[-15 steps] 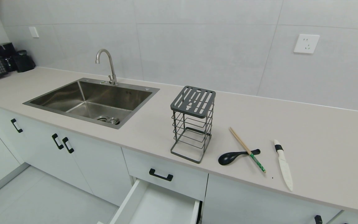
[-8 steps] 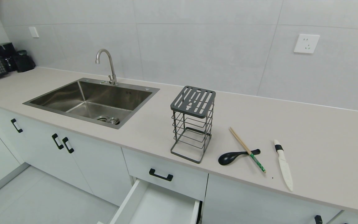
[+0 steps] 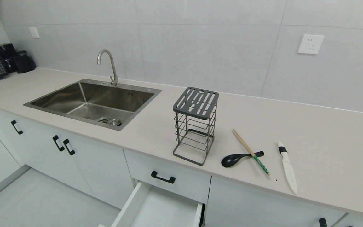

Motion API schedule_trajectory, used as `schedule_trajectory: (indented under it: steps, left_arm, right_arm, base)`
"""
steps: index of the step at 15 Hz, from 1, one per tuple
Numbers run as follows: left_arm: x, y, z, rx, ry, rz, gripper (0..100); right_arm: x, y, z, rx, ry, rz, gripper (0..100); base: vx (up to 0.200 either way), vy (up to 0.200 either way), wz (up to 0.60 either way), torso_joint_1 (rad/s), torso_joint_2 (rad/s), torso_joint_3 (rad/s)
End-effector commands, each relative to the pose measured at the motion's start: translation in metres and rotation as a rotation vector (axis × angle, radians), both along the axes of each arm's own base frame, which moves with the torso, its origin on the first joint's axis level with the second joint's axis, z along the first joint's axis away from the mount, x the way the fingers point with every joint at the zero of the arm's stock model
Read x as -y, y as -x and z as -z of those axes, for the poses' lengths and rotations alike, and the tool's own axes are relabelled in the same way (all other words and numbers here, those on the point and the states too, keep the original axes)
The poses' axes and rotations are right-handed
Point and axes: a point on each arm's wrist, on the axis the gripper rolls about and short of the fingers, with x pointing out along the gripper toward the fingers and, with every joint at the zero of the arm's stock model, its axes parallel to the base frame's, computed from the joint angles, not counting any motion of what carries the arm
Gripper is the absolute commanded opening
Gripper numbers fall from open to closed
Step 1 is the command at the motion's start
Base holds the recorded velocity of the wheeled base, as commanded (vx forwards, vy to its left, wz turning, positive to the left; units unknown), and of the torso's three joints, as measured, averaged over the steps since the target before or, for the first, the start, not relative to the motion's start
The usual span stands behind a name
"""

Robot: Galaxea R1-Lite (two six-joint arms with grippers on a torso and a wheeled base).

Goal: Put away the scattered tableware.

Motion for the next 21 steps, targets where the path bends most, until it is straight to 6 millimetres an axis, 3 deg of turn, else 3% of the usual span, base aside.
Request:
schedule_trajectory:
  steps: [1,2,10,12,15,19,21]
  left_arm:
    - [0.0,0.0,0.0,-0.002,0.0,-0.001,100]
    - [0.0,0.0,0.0,-0.002,0.0,-0.001,100]
    - [0.0,0.0,0.0,-0.002,0.0,-0.001,100]
    - [0.0,0.0,0.0,-0.003,0.0,-0.001,100]
    - [0.0,0.0,0.0,-0.002,0.0,-0.001,100]
    - [0.0,0.0,0.0,-0.002,0.0,-0.001,100]
    - [0.0,0.0,0.0,-0.002,0.0,-0.001,100]
  right_arm:
    - [-0.002,-0.048,-0.029,-0.142,0.098,-0.094,100]
    - [-0.003,-0.052,-0.028,-0.157,0.114,-0.099,100]
    - [-0.015,-0.139,-0.004,-0.534,0.147,-0.189,100]
    - [-0.016,-0.149,0.007,-0.585,0.158,-0.196,100]
    - [-0.02,-0.162,0.012,-0.571,0.194,-0.224,100]
    - [-0.033,-0.202,0.031,-0.592,0.204,-0.265,100]
    - [-0.043,-0.205,0.026,-0.545,0.207,-0.307,100]
  base:
    - [0.0,0.0,0.0,0.0,0.0,0.0]
    - [0.0,0.0,0.0,0.0,0.0,0.0]
    - [0.0,0.0,0.0,0.0,0.0,0.0]
    - [0.0,0.0,0.0,0.0,0.0,0.0]
    - [0.0,0.0,0.0,0.0,0.0,0.0]
    - [0.0,0.0,0.0,0.0,0.0,0.0]
    - [0.0,0.0,0.0,0.0,0.0,0.0]
